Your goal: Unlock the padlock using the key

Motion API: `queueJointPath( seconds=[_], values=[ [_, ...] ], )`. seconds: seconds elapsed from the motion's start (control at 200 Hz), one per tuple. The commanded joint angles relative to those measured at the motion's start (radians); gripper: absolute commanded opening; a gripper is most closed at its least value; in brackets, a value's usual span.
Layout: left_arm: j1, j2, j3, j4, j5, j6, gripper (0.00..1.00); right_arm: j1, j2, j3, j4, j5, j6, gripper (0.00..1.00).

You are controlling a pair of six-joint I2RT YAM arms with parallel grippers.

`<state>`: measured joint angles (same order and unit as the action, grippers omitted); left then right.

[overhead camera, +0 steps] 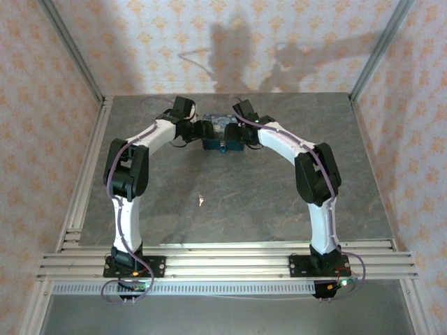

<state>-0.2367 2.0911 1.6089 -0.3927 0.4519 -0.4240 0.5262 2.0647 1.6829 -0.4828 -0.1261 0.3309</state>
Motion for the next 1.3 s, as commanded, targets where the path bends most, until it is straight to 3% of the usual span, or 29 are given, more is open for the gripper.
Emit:
queueJointPath(
  seconds=[0.0, 0.16, 0.32, 0.4, 0.535, 0.621, 0.826, 1.291],
  values=[
    [-0.009, -0.109, -0.021, -0.17, -0.134, 0.076, 0.69, 0.005, -0.133, -0.041, -0.054, 0.056, -0.003, 0.76],
    [-0.009, -0.28, -0.162, -0.238, -0.278, 0.068, 0.71, 0.011, -0.242, -0.175, -0.028, 0.032, 0.052, 0.76],
    [-0.008, -0.443, -0.388, -0.256, -0.309, -0.003, 0.69, 0.066, -0.3, -0.28, -0.036, 0.027, 0.072, 0.75],
    [-0.009, -0.516, -0.506, -0.251, -0.28, -0.057, 0.63, 0.124, -0.301, -0.309, -0.04, 0.005, 0.078, 0.74],
    [-0.034, -0.614, -0.691, -0.188, -0.182, -0.195, 0.42, 0.207, -0.283, -0.346, -0.039, -0.043, 0.121, 0.71],
    [-0.095, -0.668, -0.775, -0.133, -0.165, -0.289, 0.4, 0.24, -0.281, -0.382, -0.006, -0.061, 0.152, 0.68],
    [-0.227, -0.68, -0.83, -0.071, -0.186, -0.436, 0.38, 0.277, -0.28, -0.407, 0.017, -0.064, 0.173, 0.66],
    [-0.262, -0.59, -0.883, 0.134, -0.15, -0.587, 0.27, 0.279, -0.31, -0.458, 0.026, -0.043, 0.157, 0.65]
  ],
)
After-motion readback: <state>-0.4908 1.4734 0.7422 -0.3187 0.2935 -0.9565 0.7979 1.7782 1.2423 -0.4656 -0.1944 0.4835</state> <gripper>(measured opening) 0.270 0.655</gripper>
